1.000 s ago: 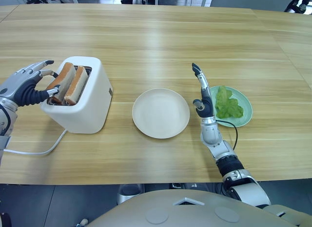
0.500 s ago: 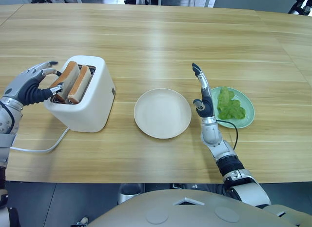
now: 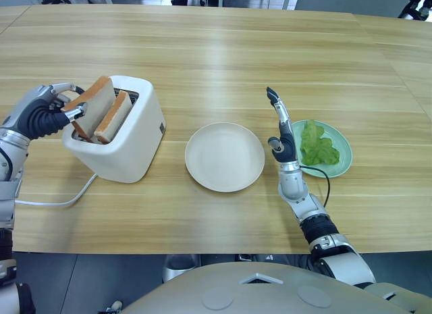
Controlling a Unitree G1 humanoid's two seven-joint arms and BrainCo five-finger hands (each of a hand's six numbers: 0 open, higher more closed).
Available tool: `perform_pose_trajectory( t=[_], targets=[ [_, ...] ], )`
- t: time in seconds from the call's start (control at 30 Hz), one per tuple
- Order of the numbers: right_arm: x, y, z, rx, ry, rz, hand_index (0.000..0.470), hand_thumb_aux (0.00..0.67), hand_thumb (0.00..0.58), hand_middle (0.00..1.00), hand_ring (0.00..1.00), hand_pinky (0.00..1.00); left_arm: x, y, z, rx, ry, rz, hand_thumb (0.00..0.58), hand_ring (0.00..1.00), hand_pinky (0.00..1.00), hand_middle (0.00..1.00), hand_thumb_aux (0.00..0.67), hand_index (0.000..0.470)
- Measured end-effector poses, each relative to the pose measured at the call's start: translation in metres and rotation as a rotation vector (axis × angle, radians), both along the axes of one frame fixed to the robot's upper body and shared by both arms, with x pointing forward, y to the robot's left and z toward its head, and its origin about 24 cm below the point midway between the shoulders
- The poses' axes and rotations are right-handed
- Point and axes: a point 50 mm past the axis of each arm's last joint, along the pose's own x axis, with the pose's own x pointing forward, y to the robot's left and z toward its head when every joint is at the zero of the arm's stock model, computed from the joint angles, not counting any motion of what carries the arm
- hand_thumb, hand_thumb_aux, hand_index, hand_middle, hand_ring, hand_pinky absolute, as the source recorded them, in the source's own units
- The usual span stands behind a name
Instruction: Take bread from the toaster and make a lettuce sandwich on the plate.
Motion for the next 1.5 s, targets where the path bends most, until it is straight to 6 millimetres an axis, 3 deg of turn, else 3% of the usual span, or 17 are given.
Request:
perform_pose_trajectory(
  t=[0.83,1.03,1.27,1.5],
  targets=[
    [0.001,0.000,0.001,0.001,-0.003,0.000,0.000,0.000,0.000,0.00,0.00,0.00,-0.005,0.012,0.039,-0.157,-0.201,0.038,0.580,1.00,1.00,1.00,0.670,0.460],
    [0.002,-0.005,0.001,-0.003,-0.006,-0.014,0.000,0.000,0.000,0.00,0.00,0.00,-0.008,0.006,0.061,-0.240,-0.298,-0.029,0.580,1.00,1.00,1.00,0.670,0.460],
    [0.005,-0.025,0.005,-0.014,-0.021,-0.088,0.000,0.000,0.000,0.00,0.00,0.00,-0.002,-0.029,0.076,-0.398,-0.314,-0.293,0.580,1.00,1.00,1.00,0.670,0.460],
    [0.012,-0.074,0.010,-0.174,-0.024,-0.340,0.000,0.000,0.000,0.00,0.00,0.00,0.027,-0.102,0.060,-0.494,-0.104,-0.661,0.580,1.00,1.00,1.00,0.670,0.460]
  ],
)
